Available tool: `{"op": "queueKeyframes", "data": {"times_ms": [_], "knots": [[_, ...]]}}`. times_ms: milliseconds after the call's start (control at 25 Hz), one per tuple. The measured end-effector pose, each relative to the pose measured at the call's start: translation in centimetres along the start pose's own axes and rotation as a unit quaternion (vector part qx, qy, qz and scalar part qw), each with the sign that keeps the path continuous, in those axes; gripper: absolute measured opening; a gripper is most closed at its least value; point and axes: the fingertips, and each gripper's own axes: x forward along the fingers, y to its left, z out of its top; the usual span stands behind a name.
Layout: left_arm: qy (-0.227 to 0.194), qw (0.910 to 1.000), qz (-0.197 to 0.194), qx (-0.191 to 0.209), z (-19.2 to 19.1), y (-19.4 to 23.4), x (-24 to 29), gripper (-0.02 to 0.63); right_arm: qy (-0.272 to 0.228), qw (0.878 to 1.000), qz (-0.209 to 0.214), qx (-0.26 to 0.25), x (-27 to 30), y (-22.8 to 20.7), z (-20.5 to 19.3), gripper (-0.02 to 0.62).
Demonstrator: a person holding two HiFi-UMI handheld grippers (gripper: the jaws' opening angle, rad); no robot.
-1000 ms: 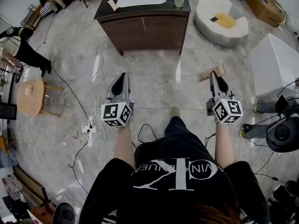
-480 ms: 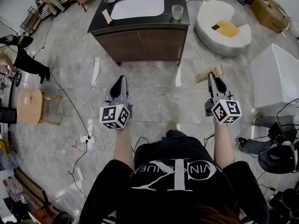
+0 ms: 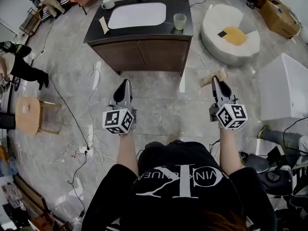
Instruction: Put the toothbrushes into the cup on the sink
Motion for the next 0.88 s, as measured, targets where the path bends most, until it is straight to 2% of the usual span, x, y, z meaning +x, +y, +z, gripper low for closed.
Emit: {"op": "queueKeyframes", "data": {"times_ms": [320,560,880], "knots": [[0.015,0.9998,-0.009,0.004,-0.1,-0.6,3.2,0.012,0.005,1.0,-0.001,0.02,1.9,-2.0,-0.4,0.046],[0.028,0.9996,-0.009,0.006,-1.0,0.6,5.4,0.012,0.007,0.999,0.001,0.031,4.4,-2.9,-1.0,0.046],[0.03,0.9988,-0.037,0.006,-0.5,3.2,13.0,0.012,0.006,0.999,-0.017,0.037,10.8,-5.0,-0.7,0.046]]}}
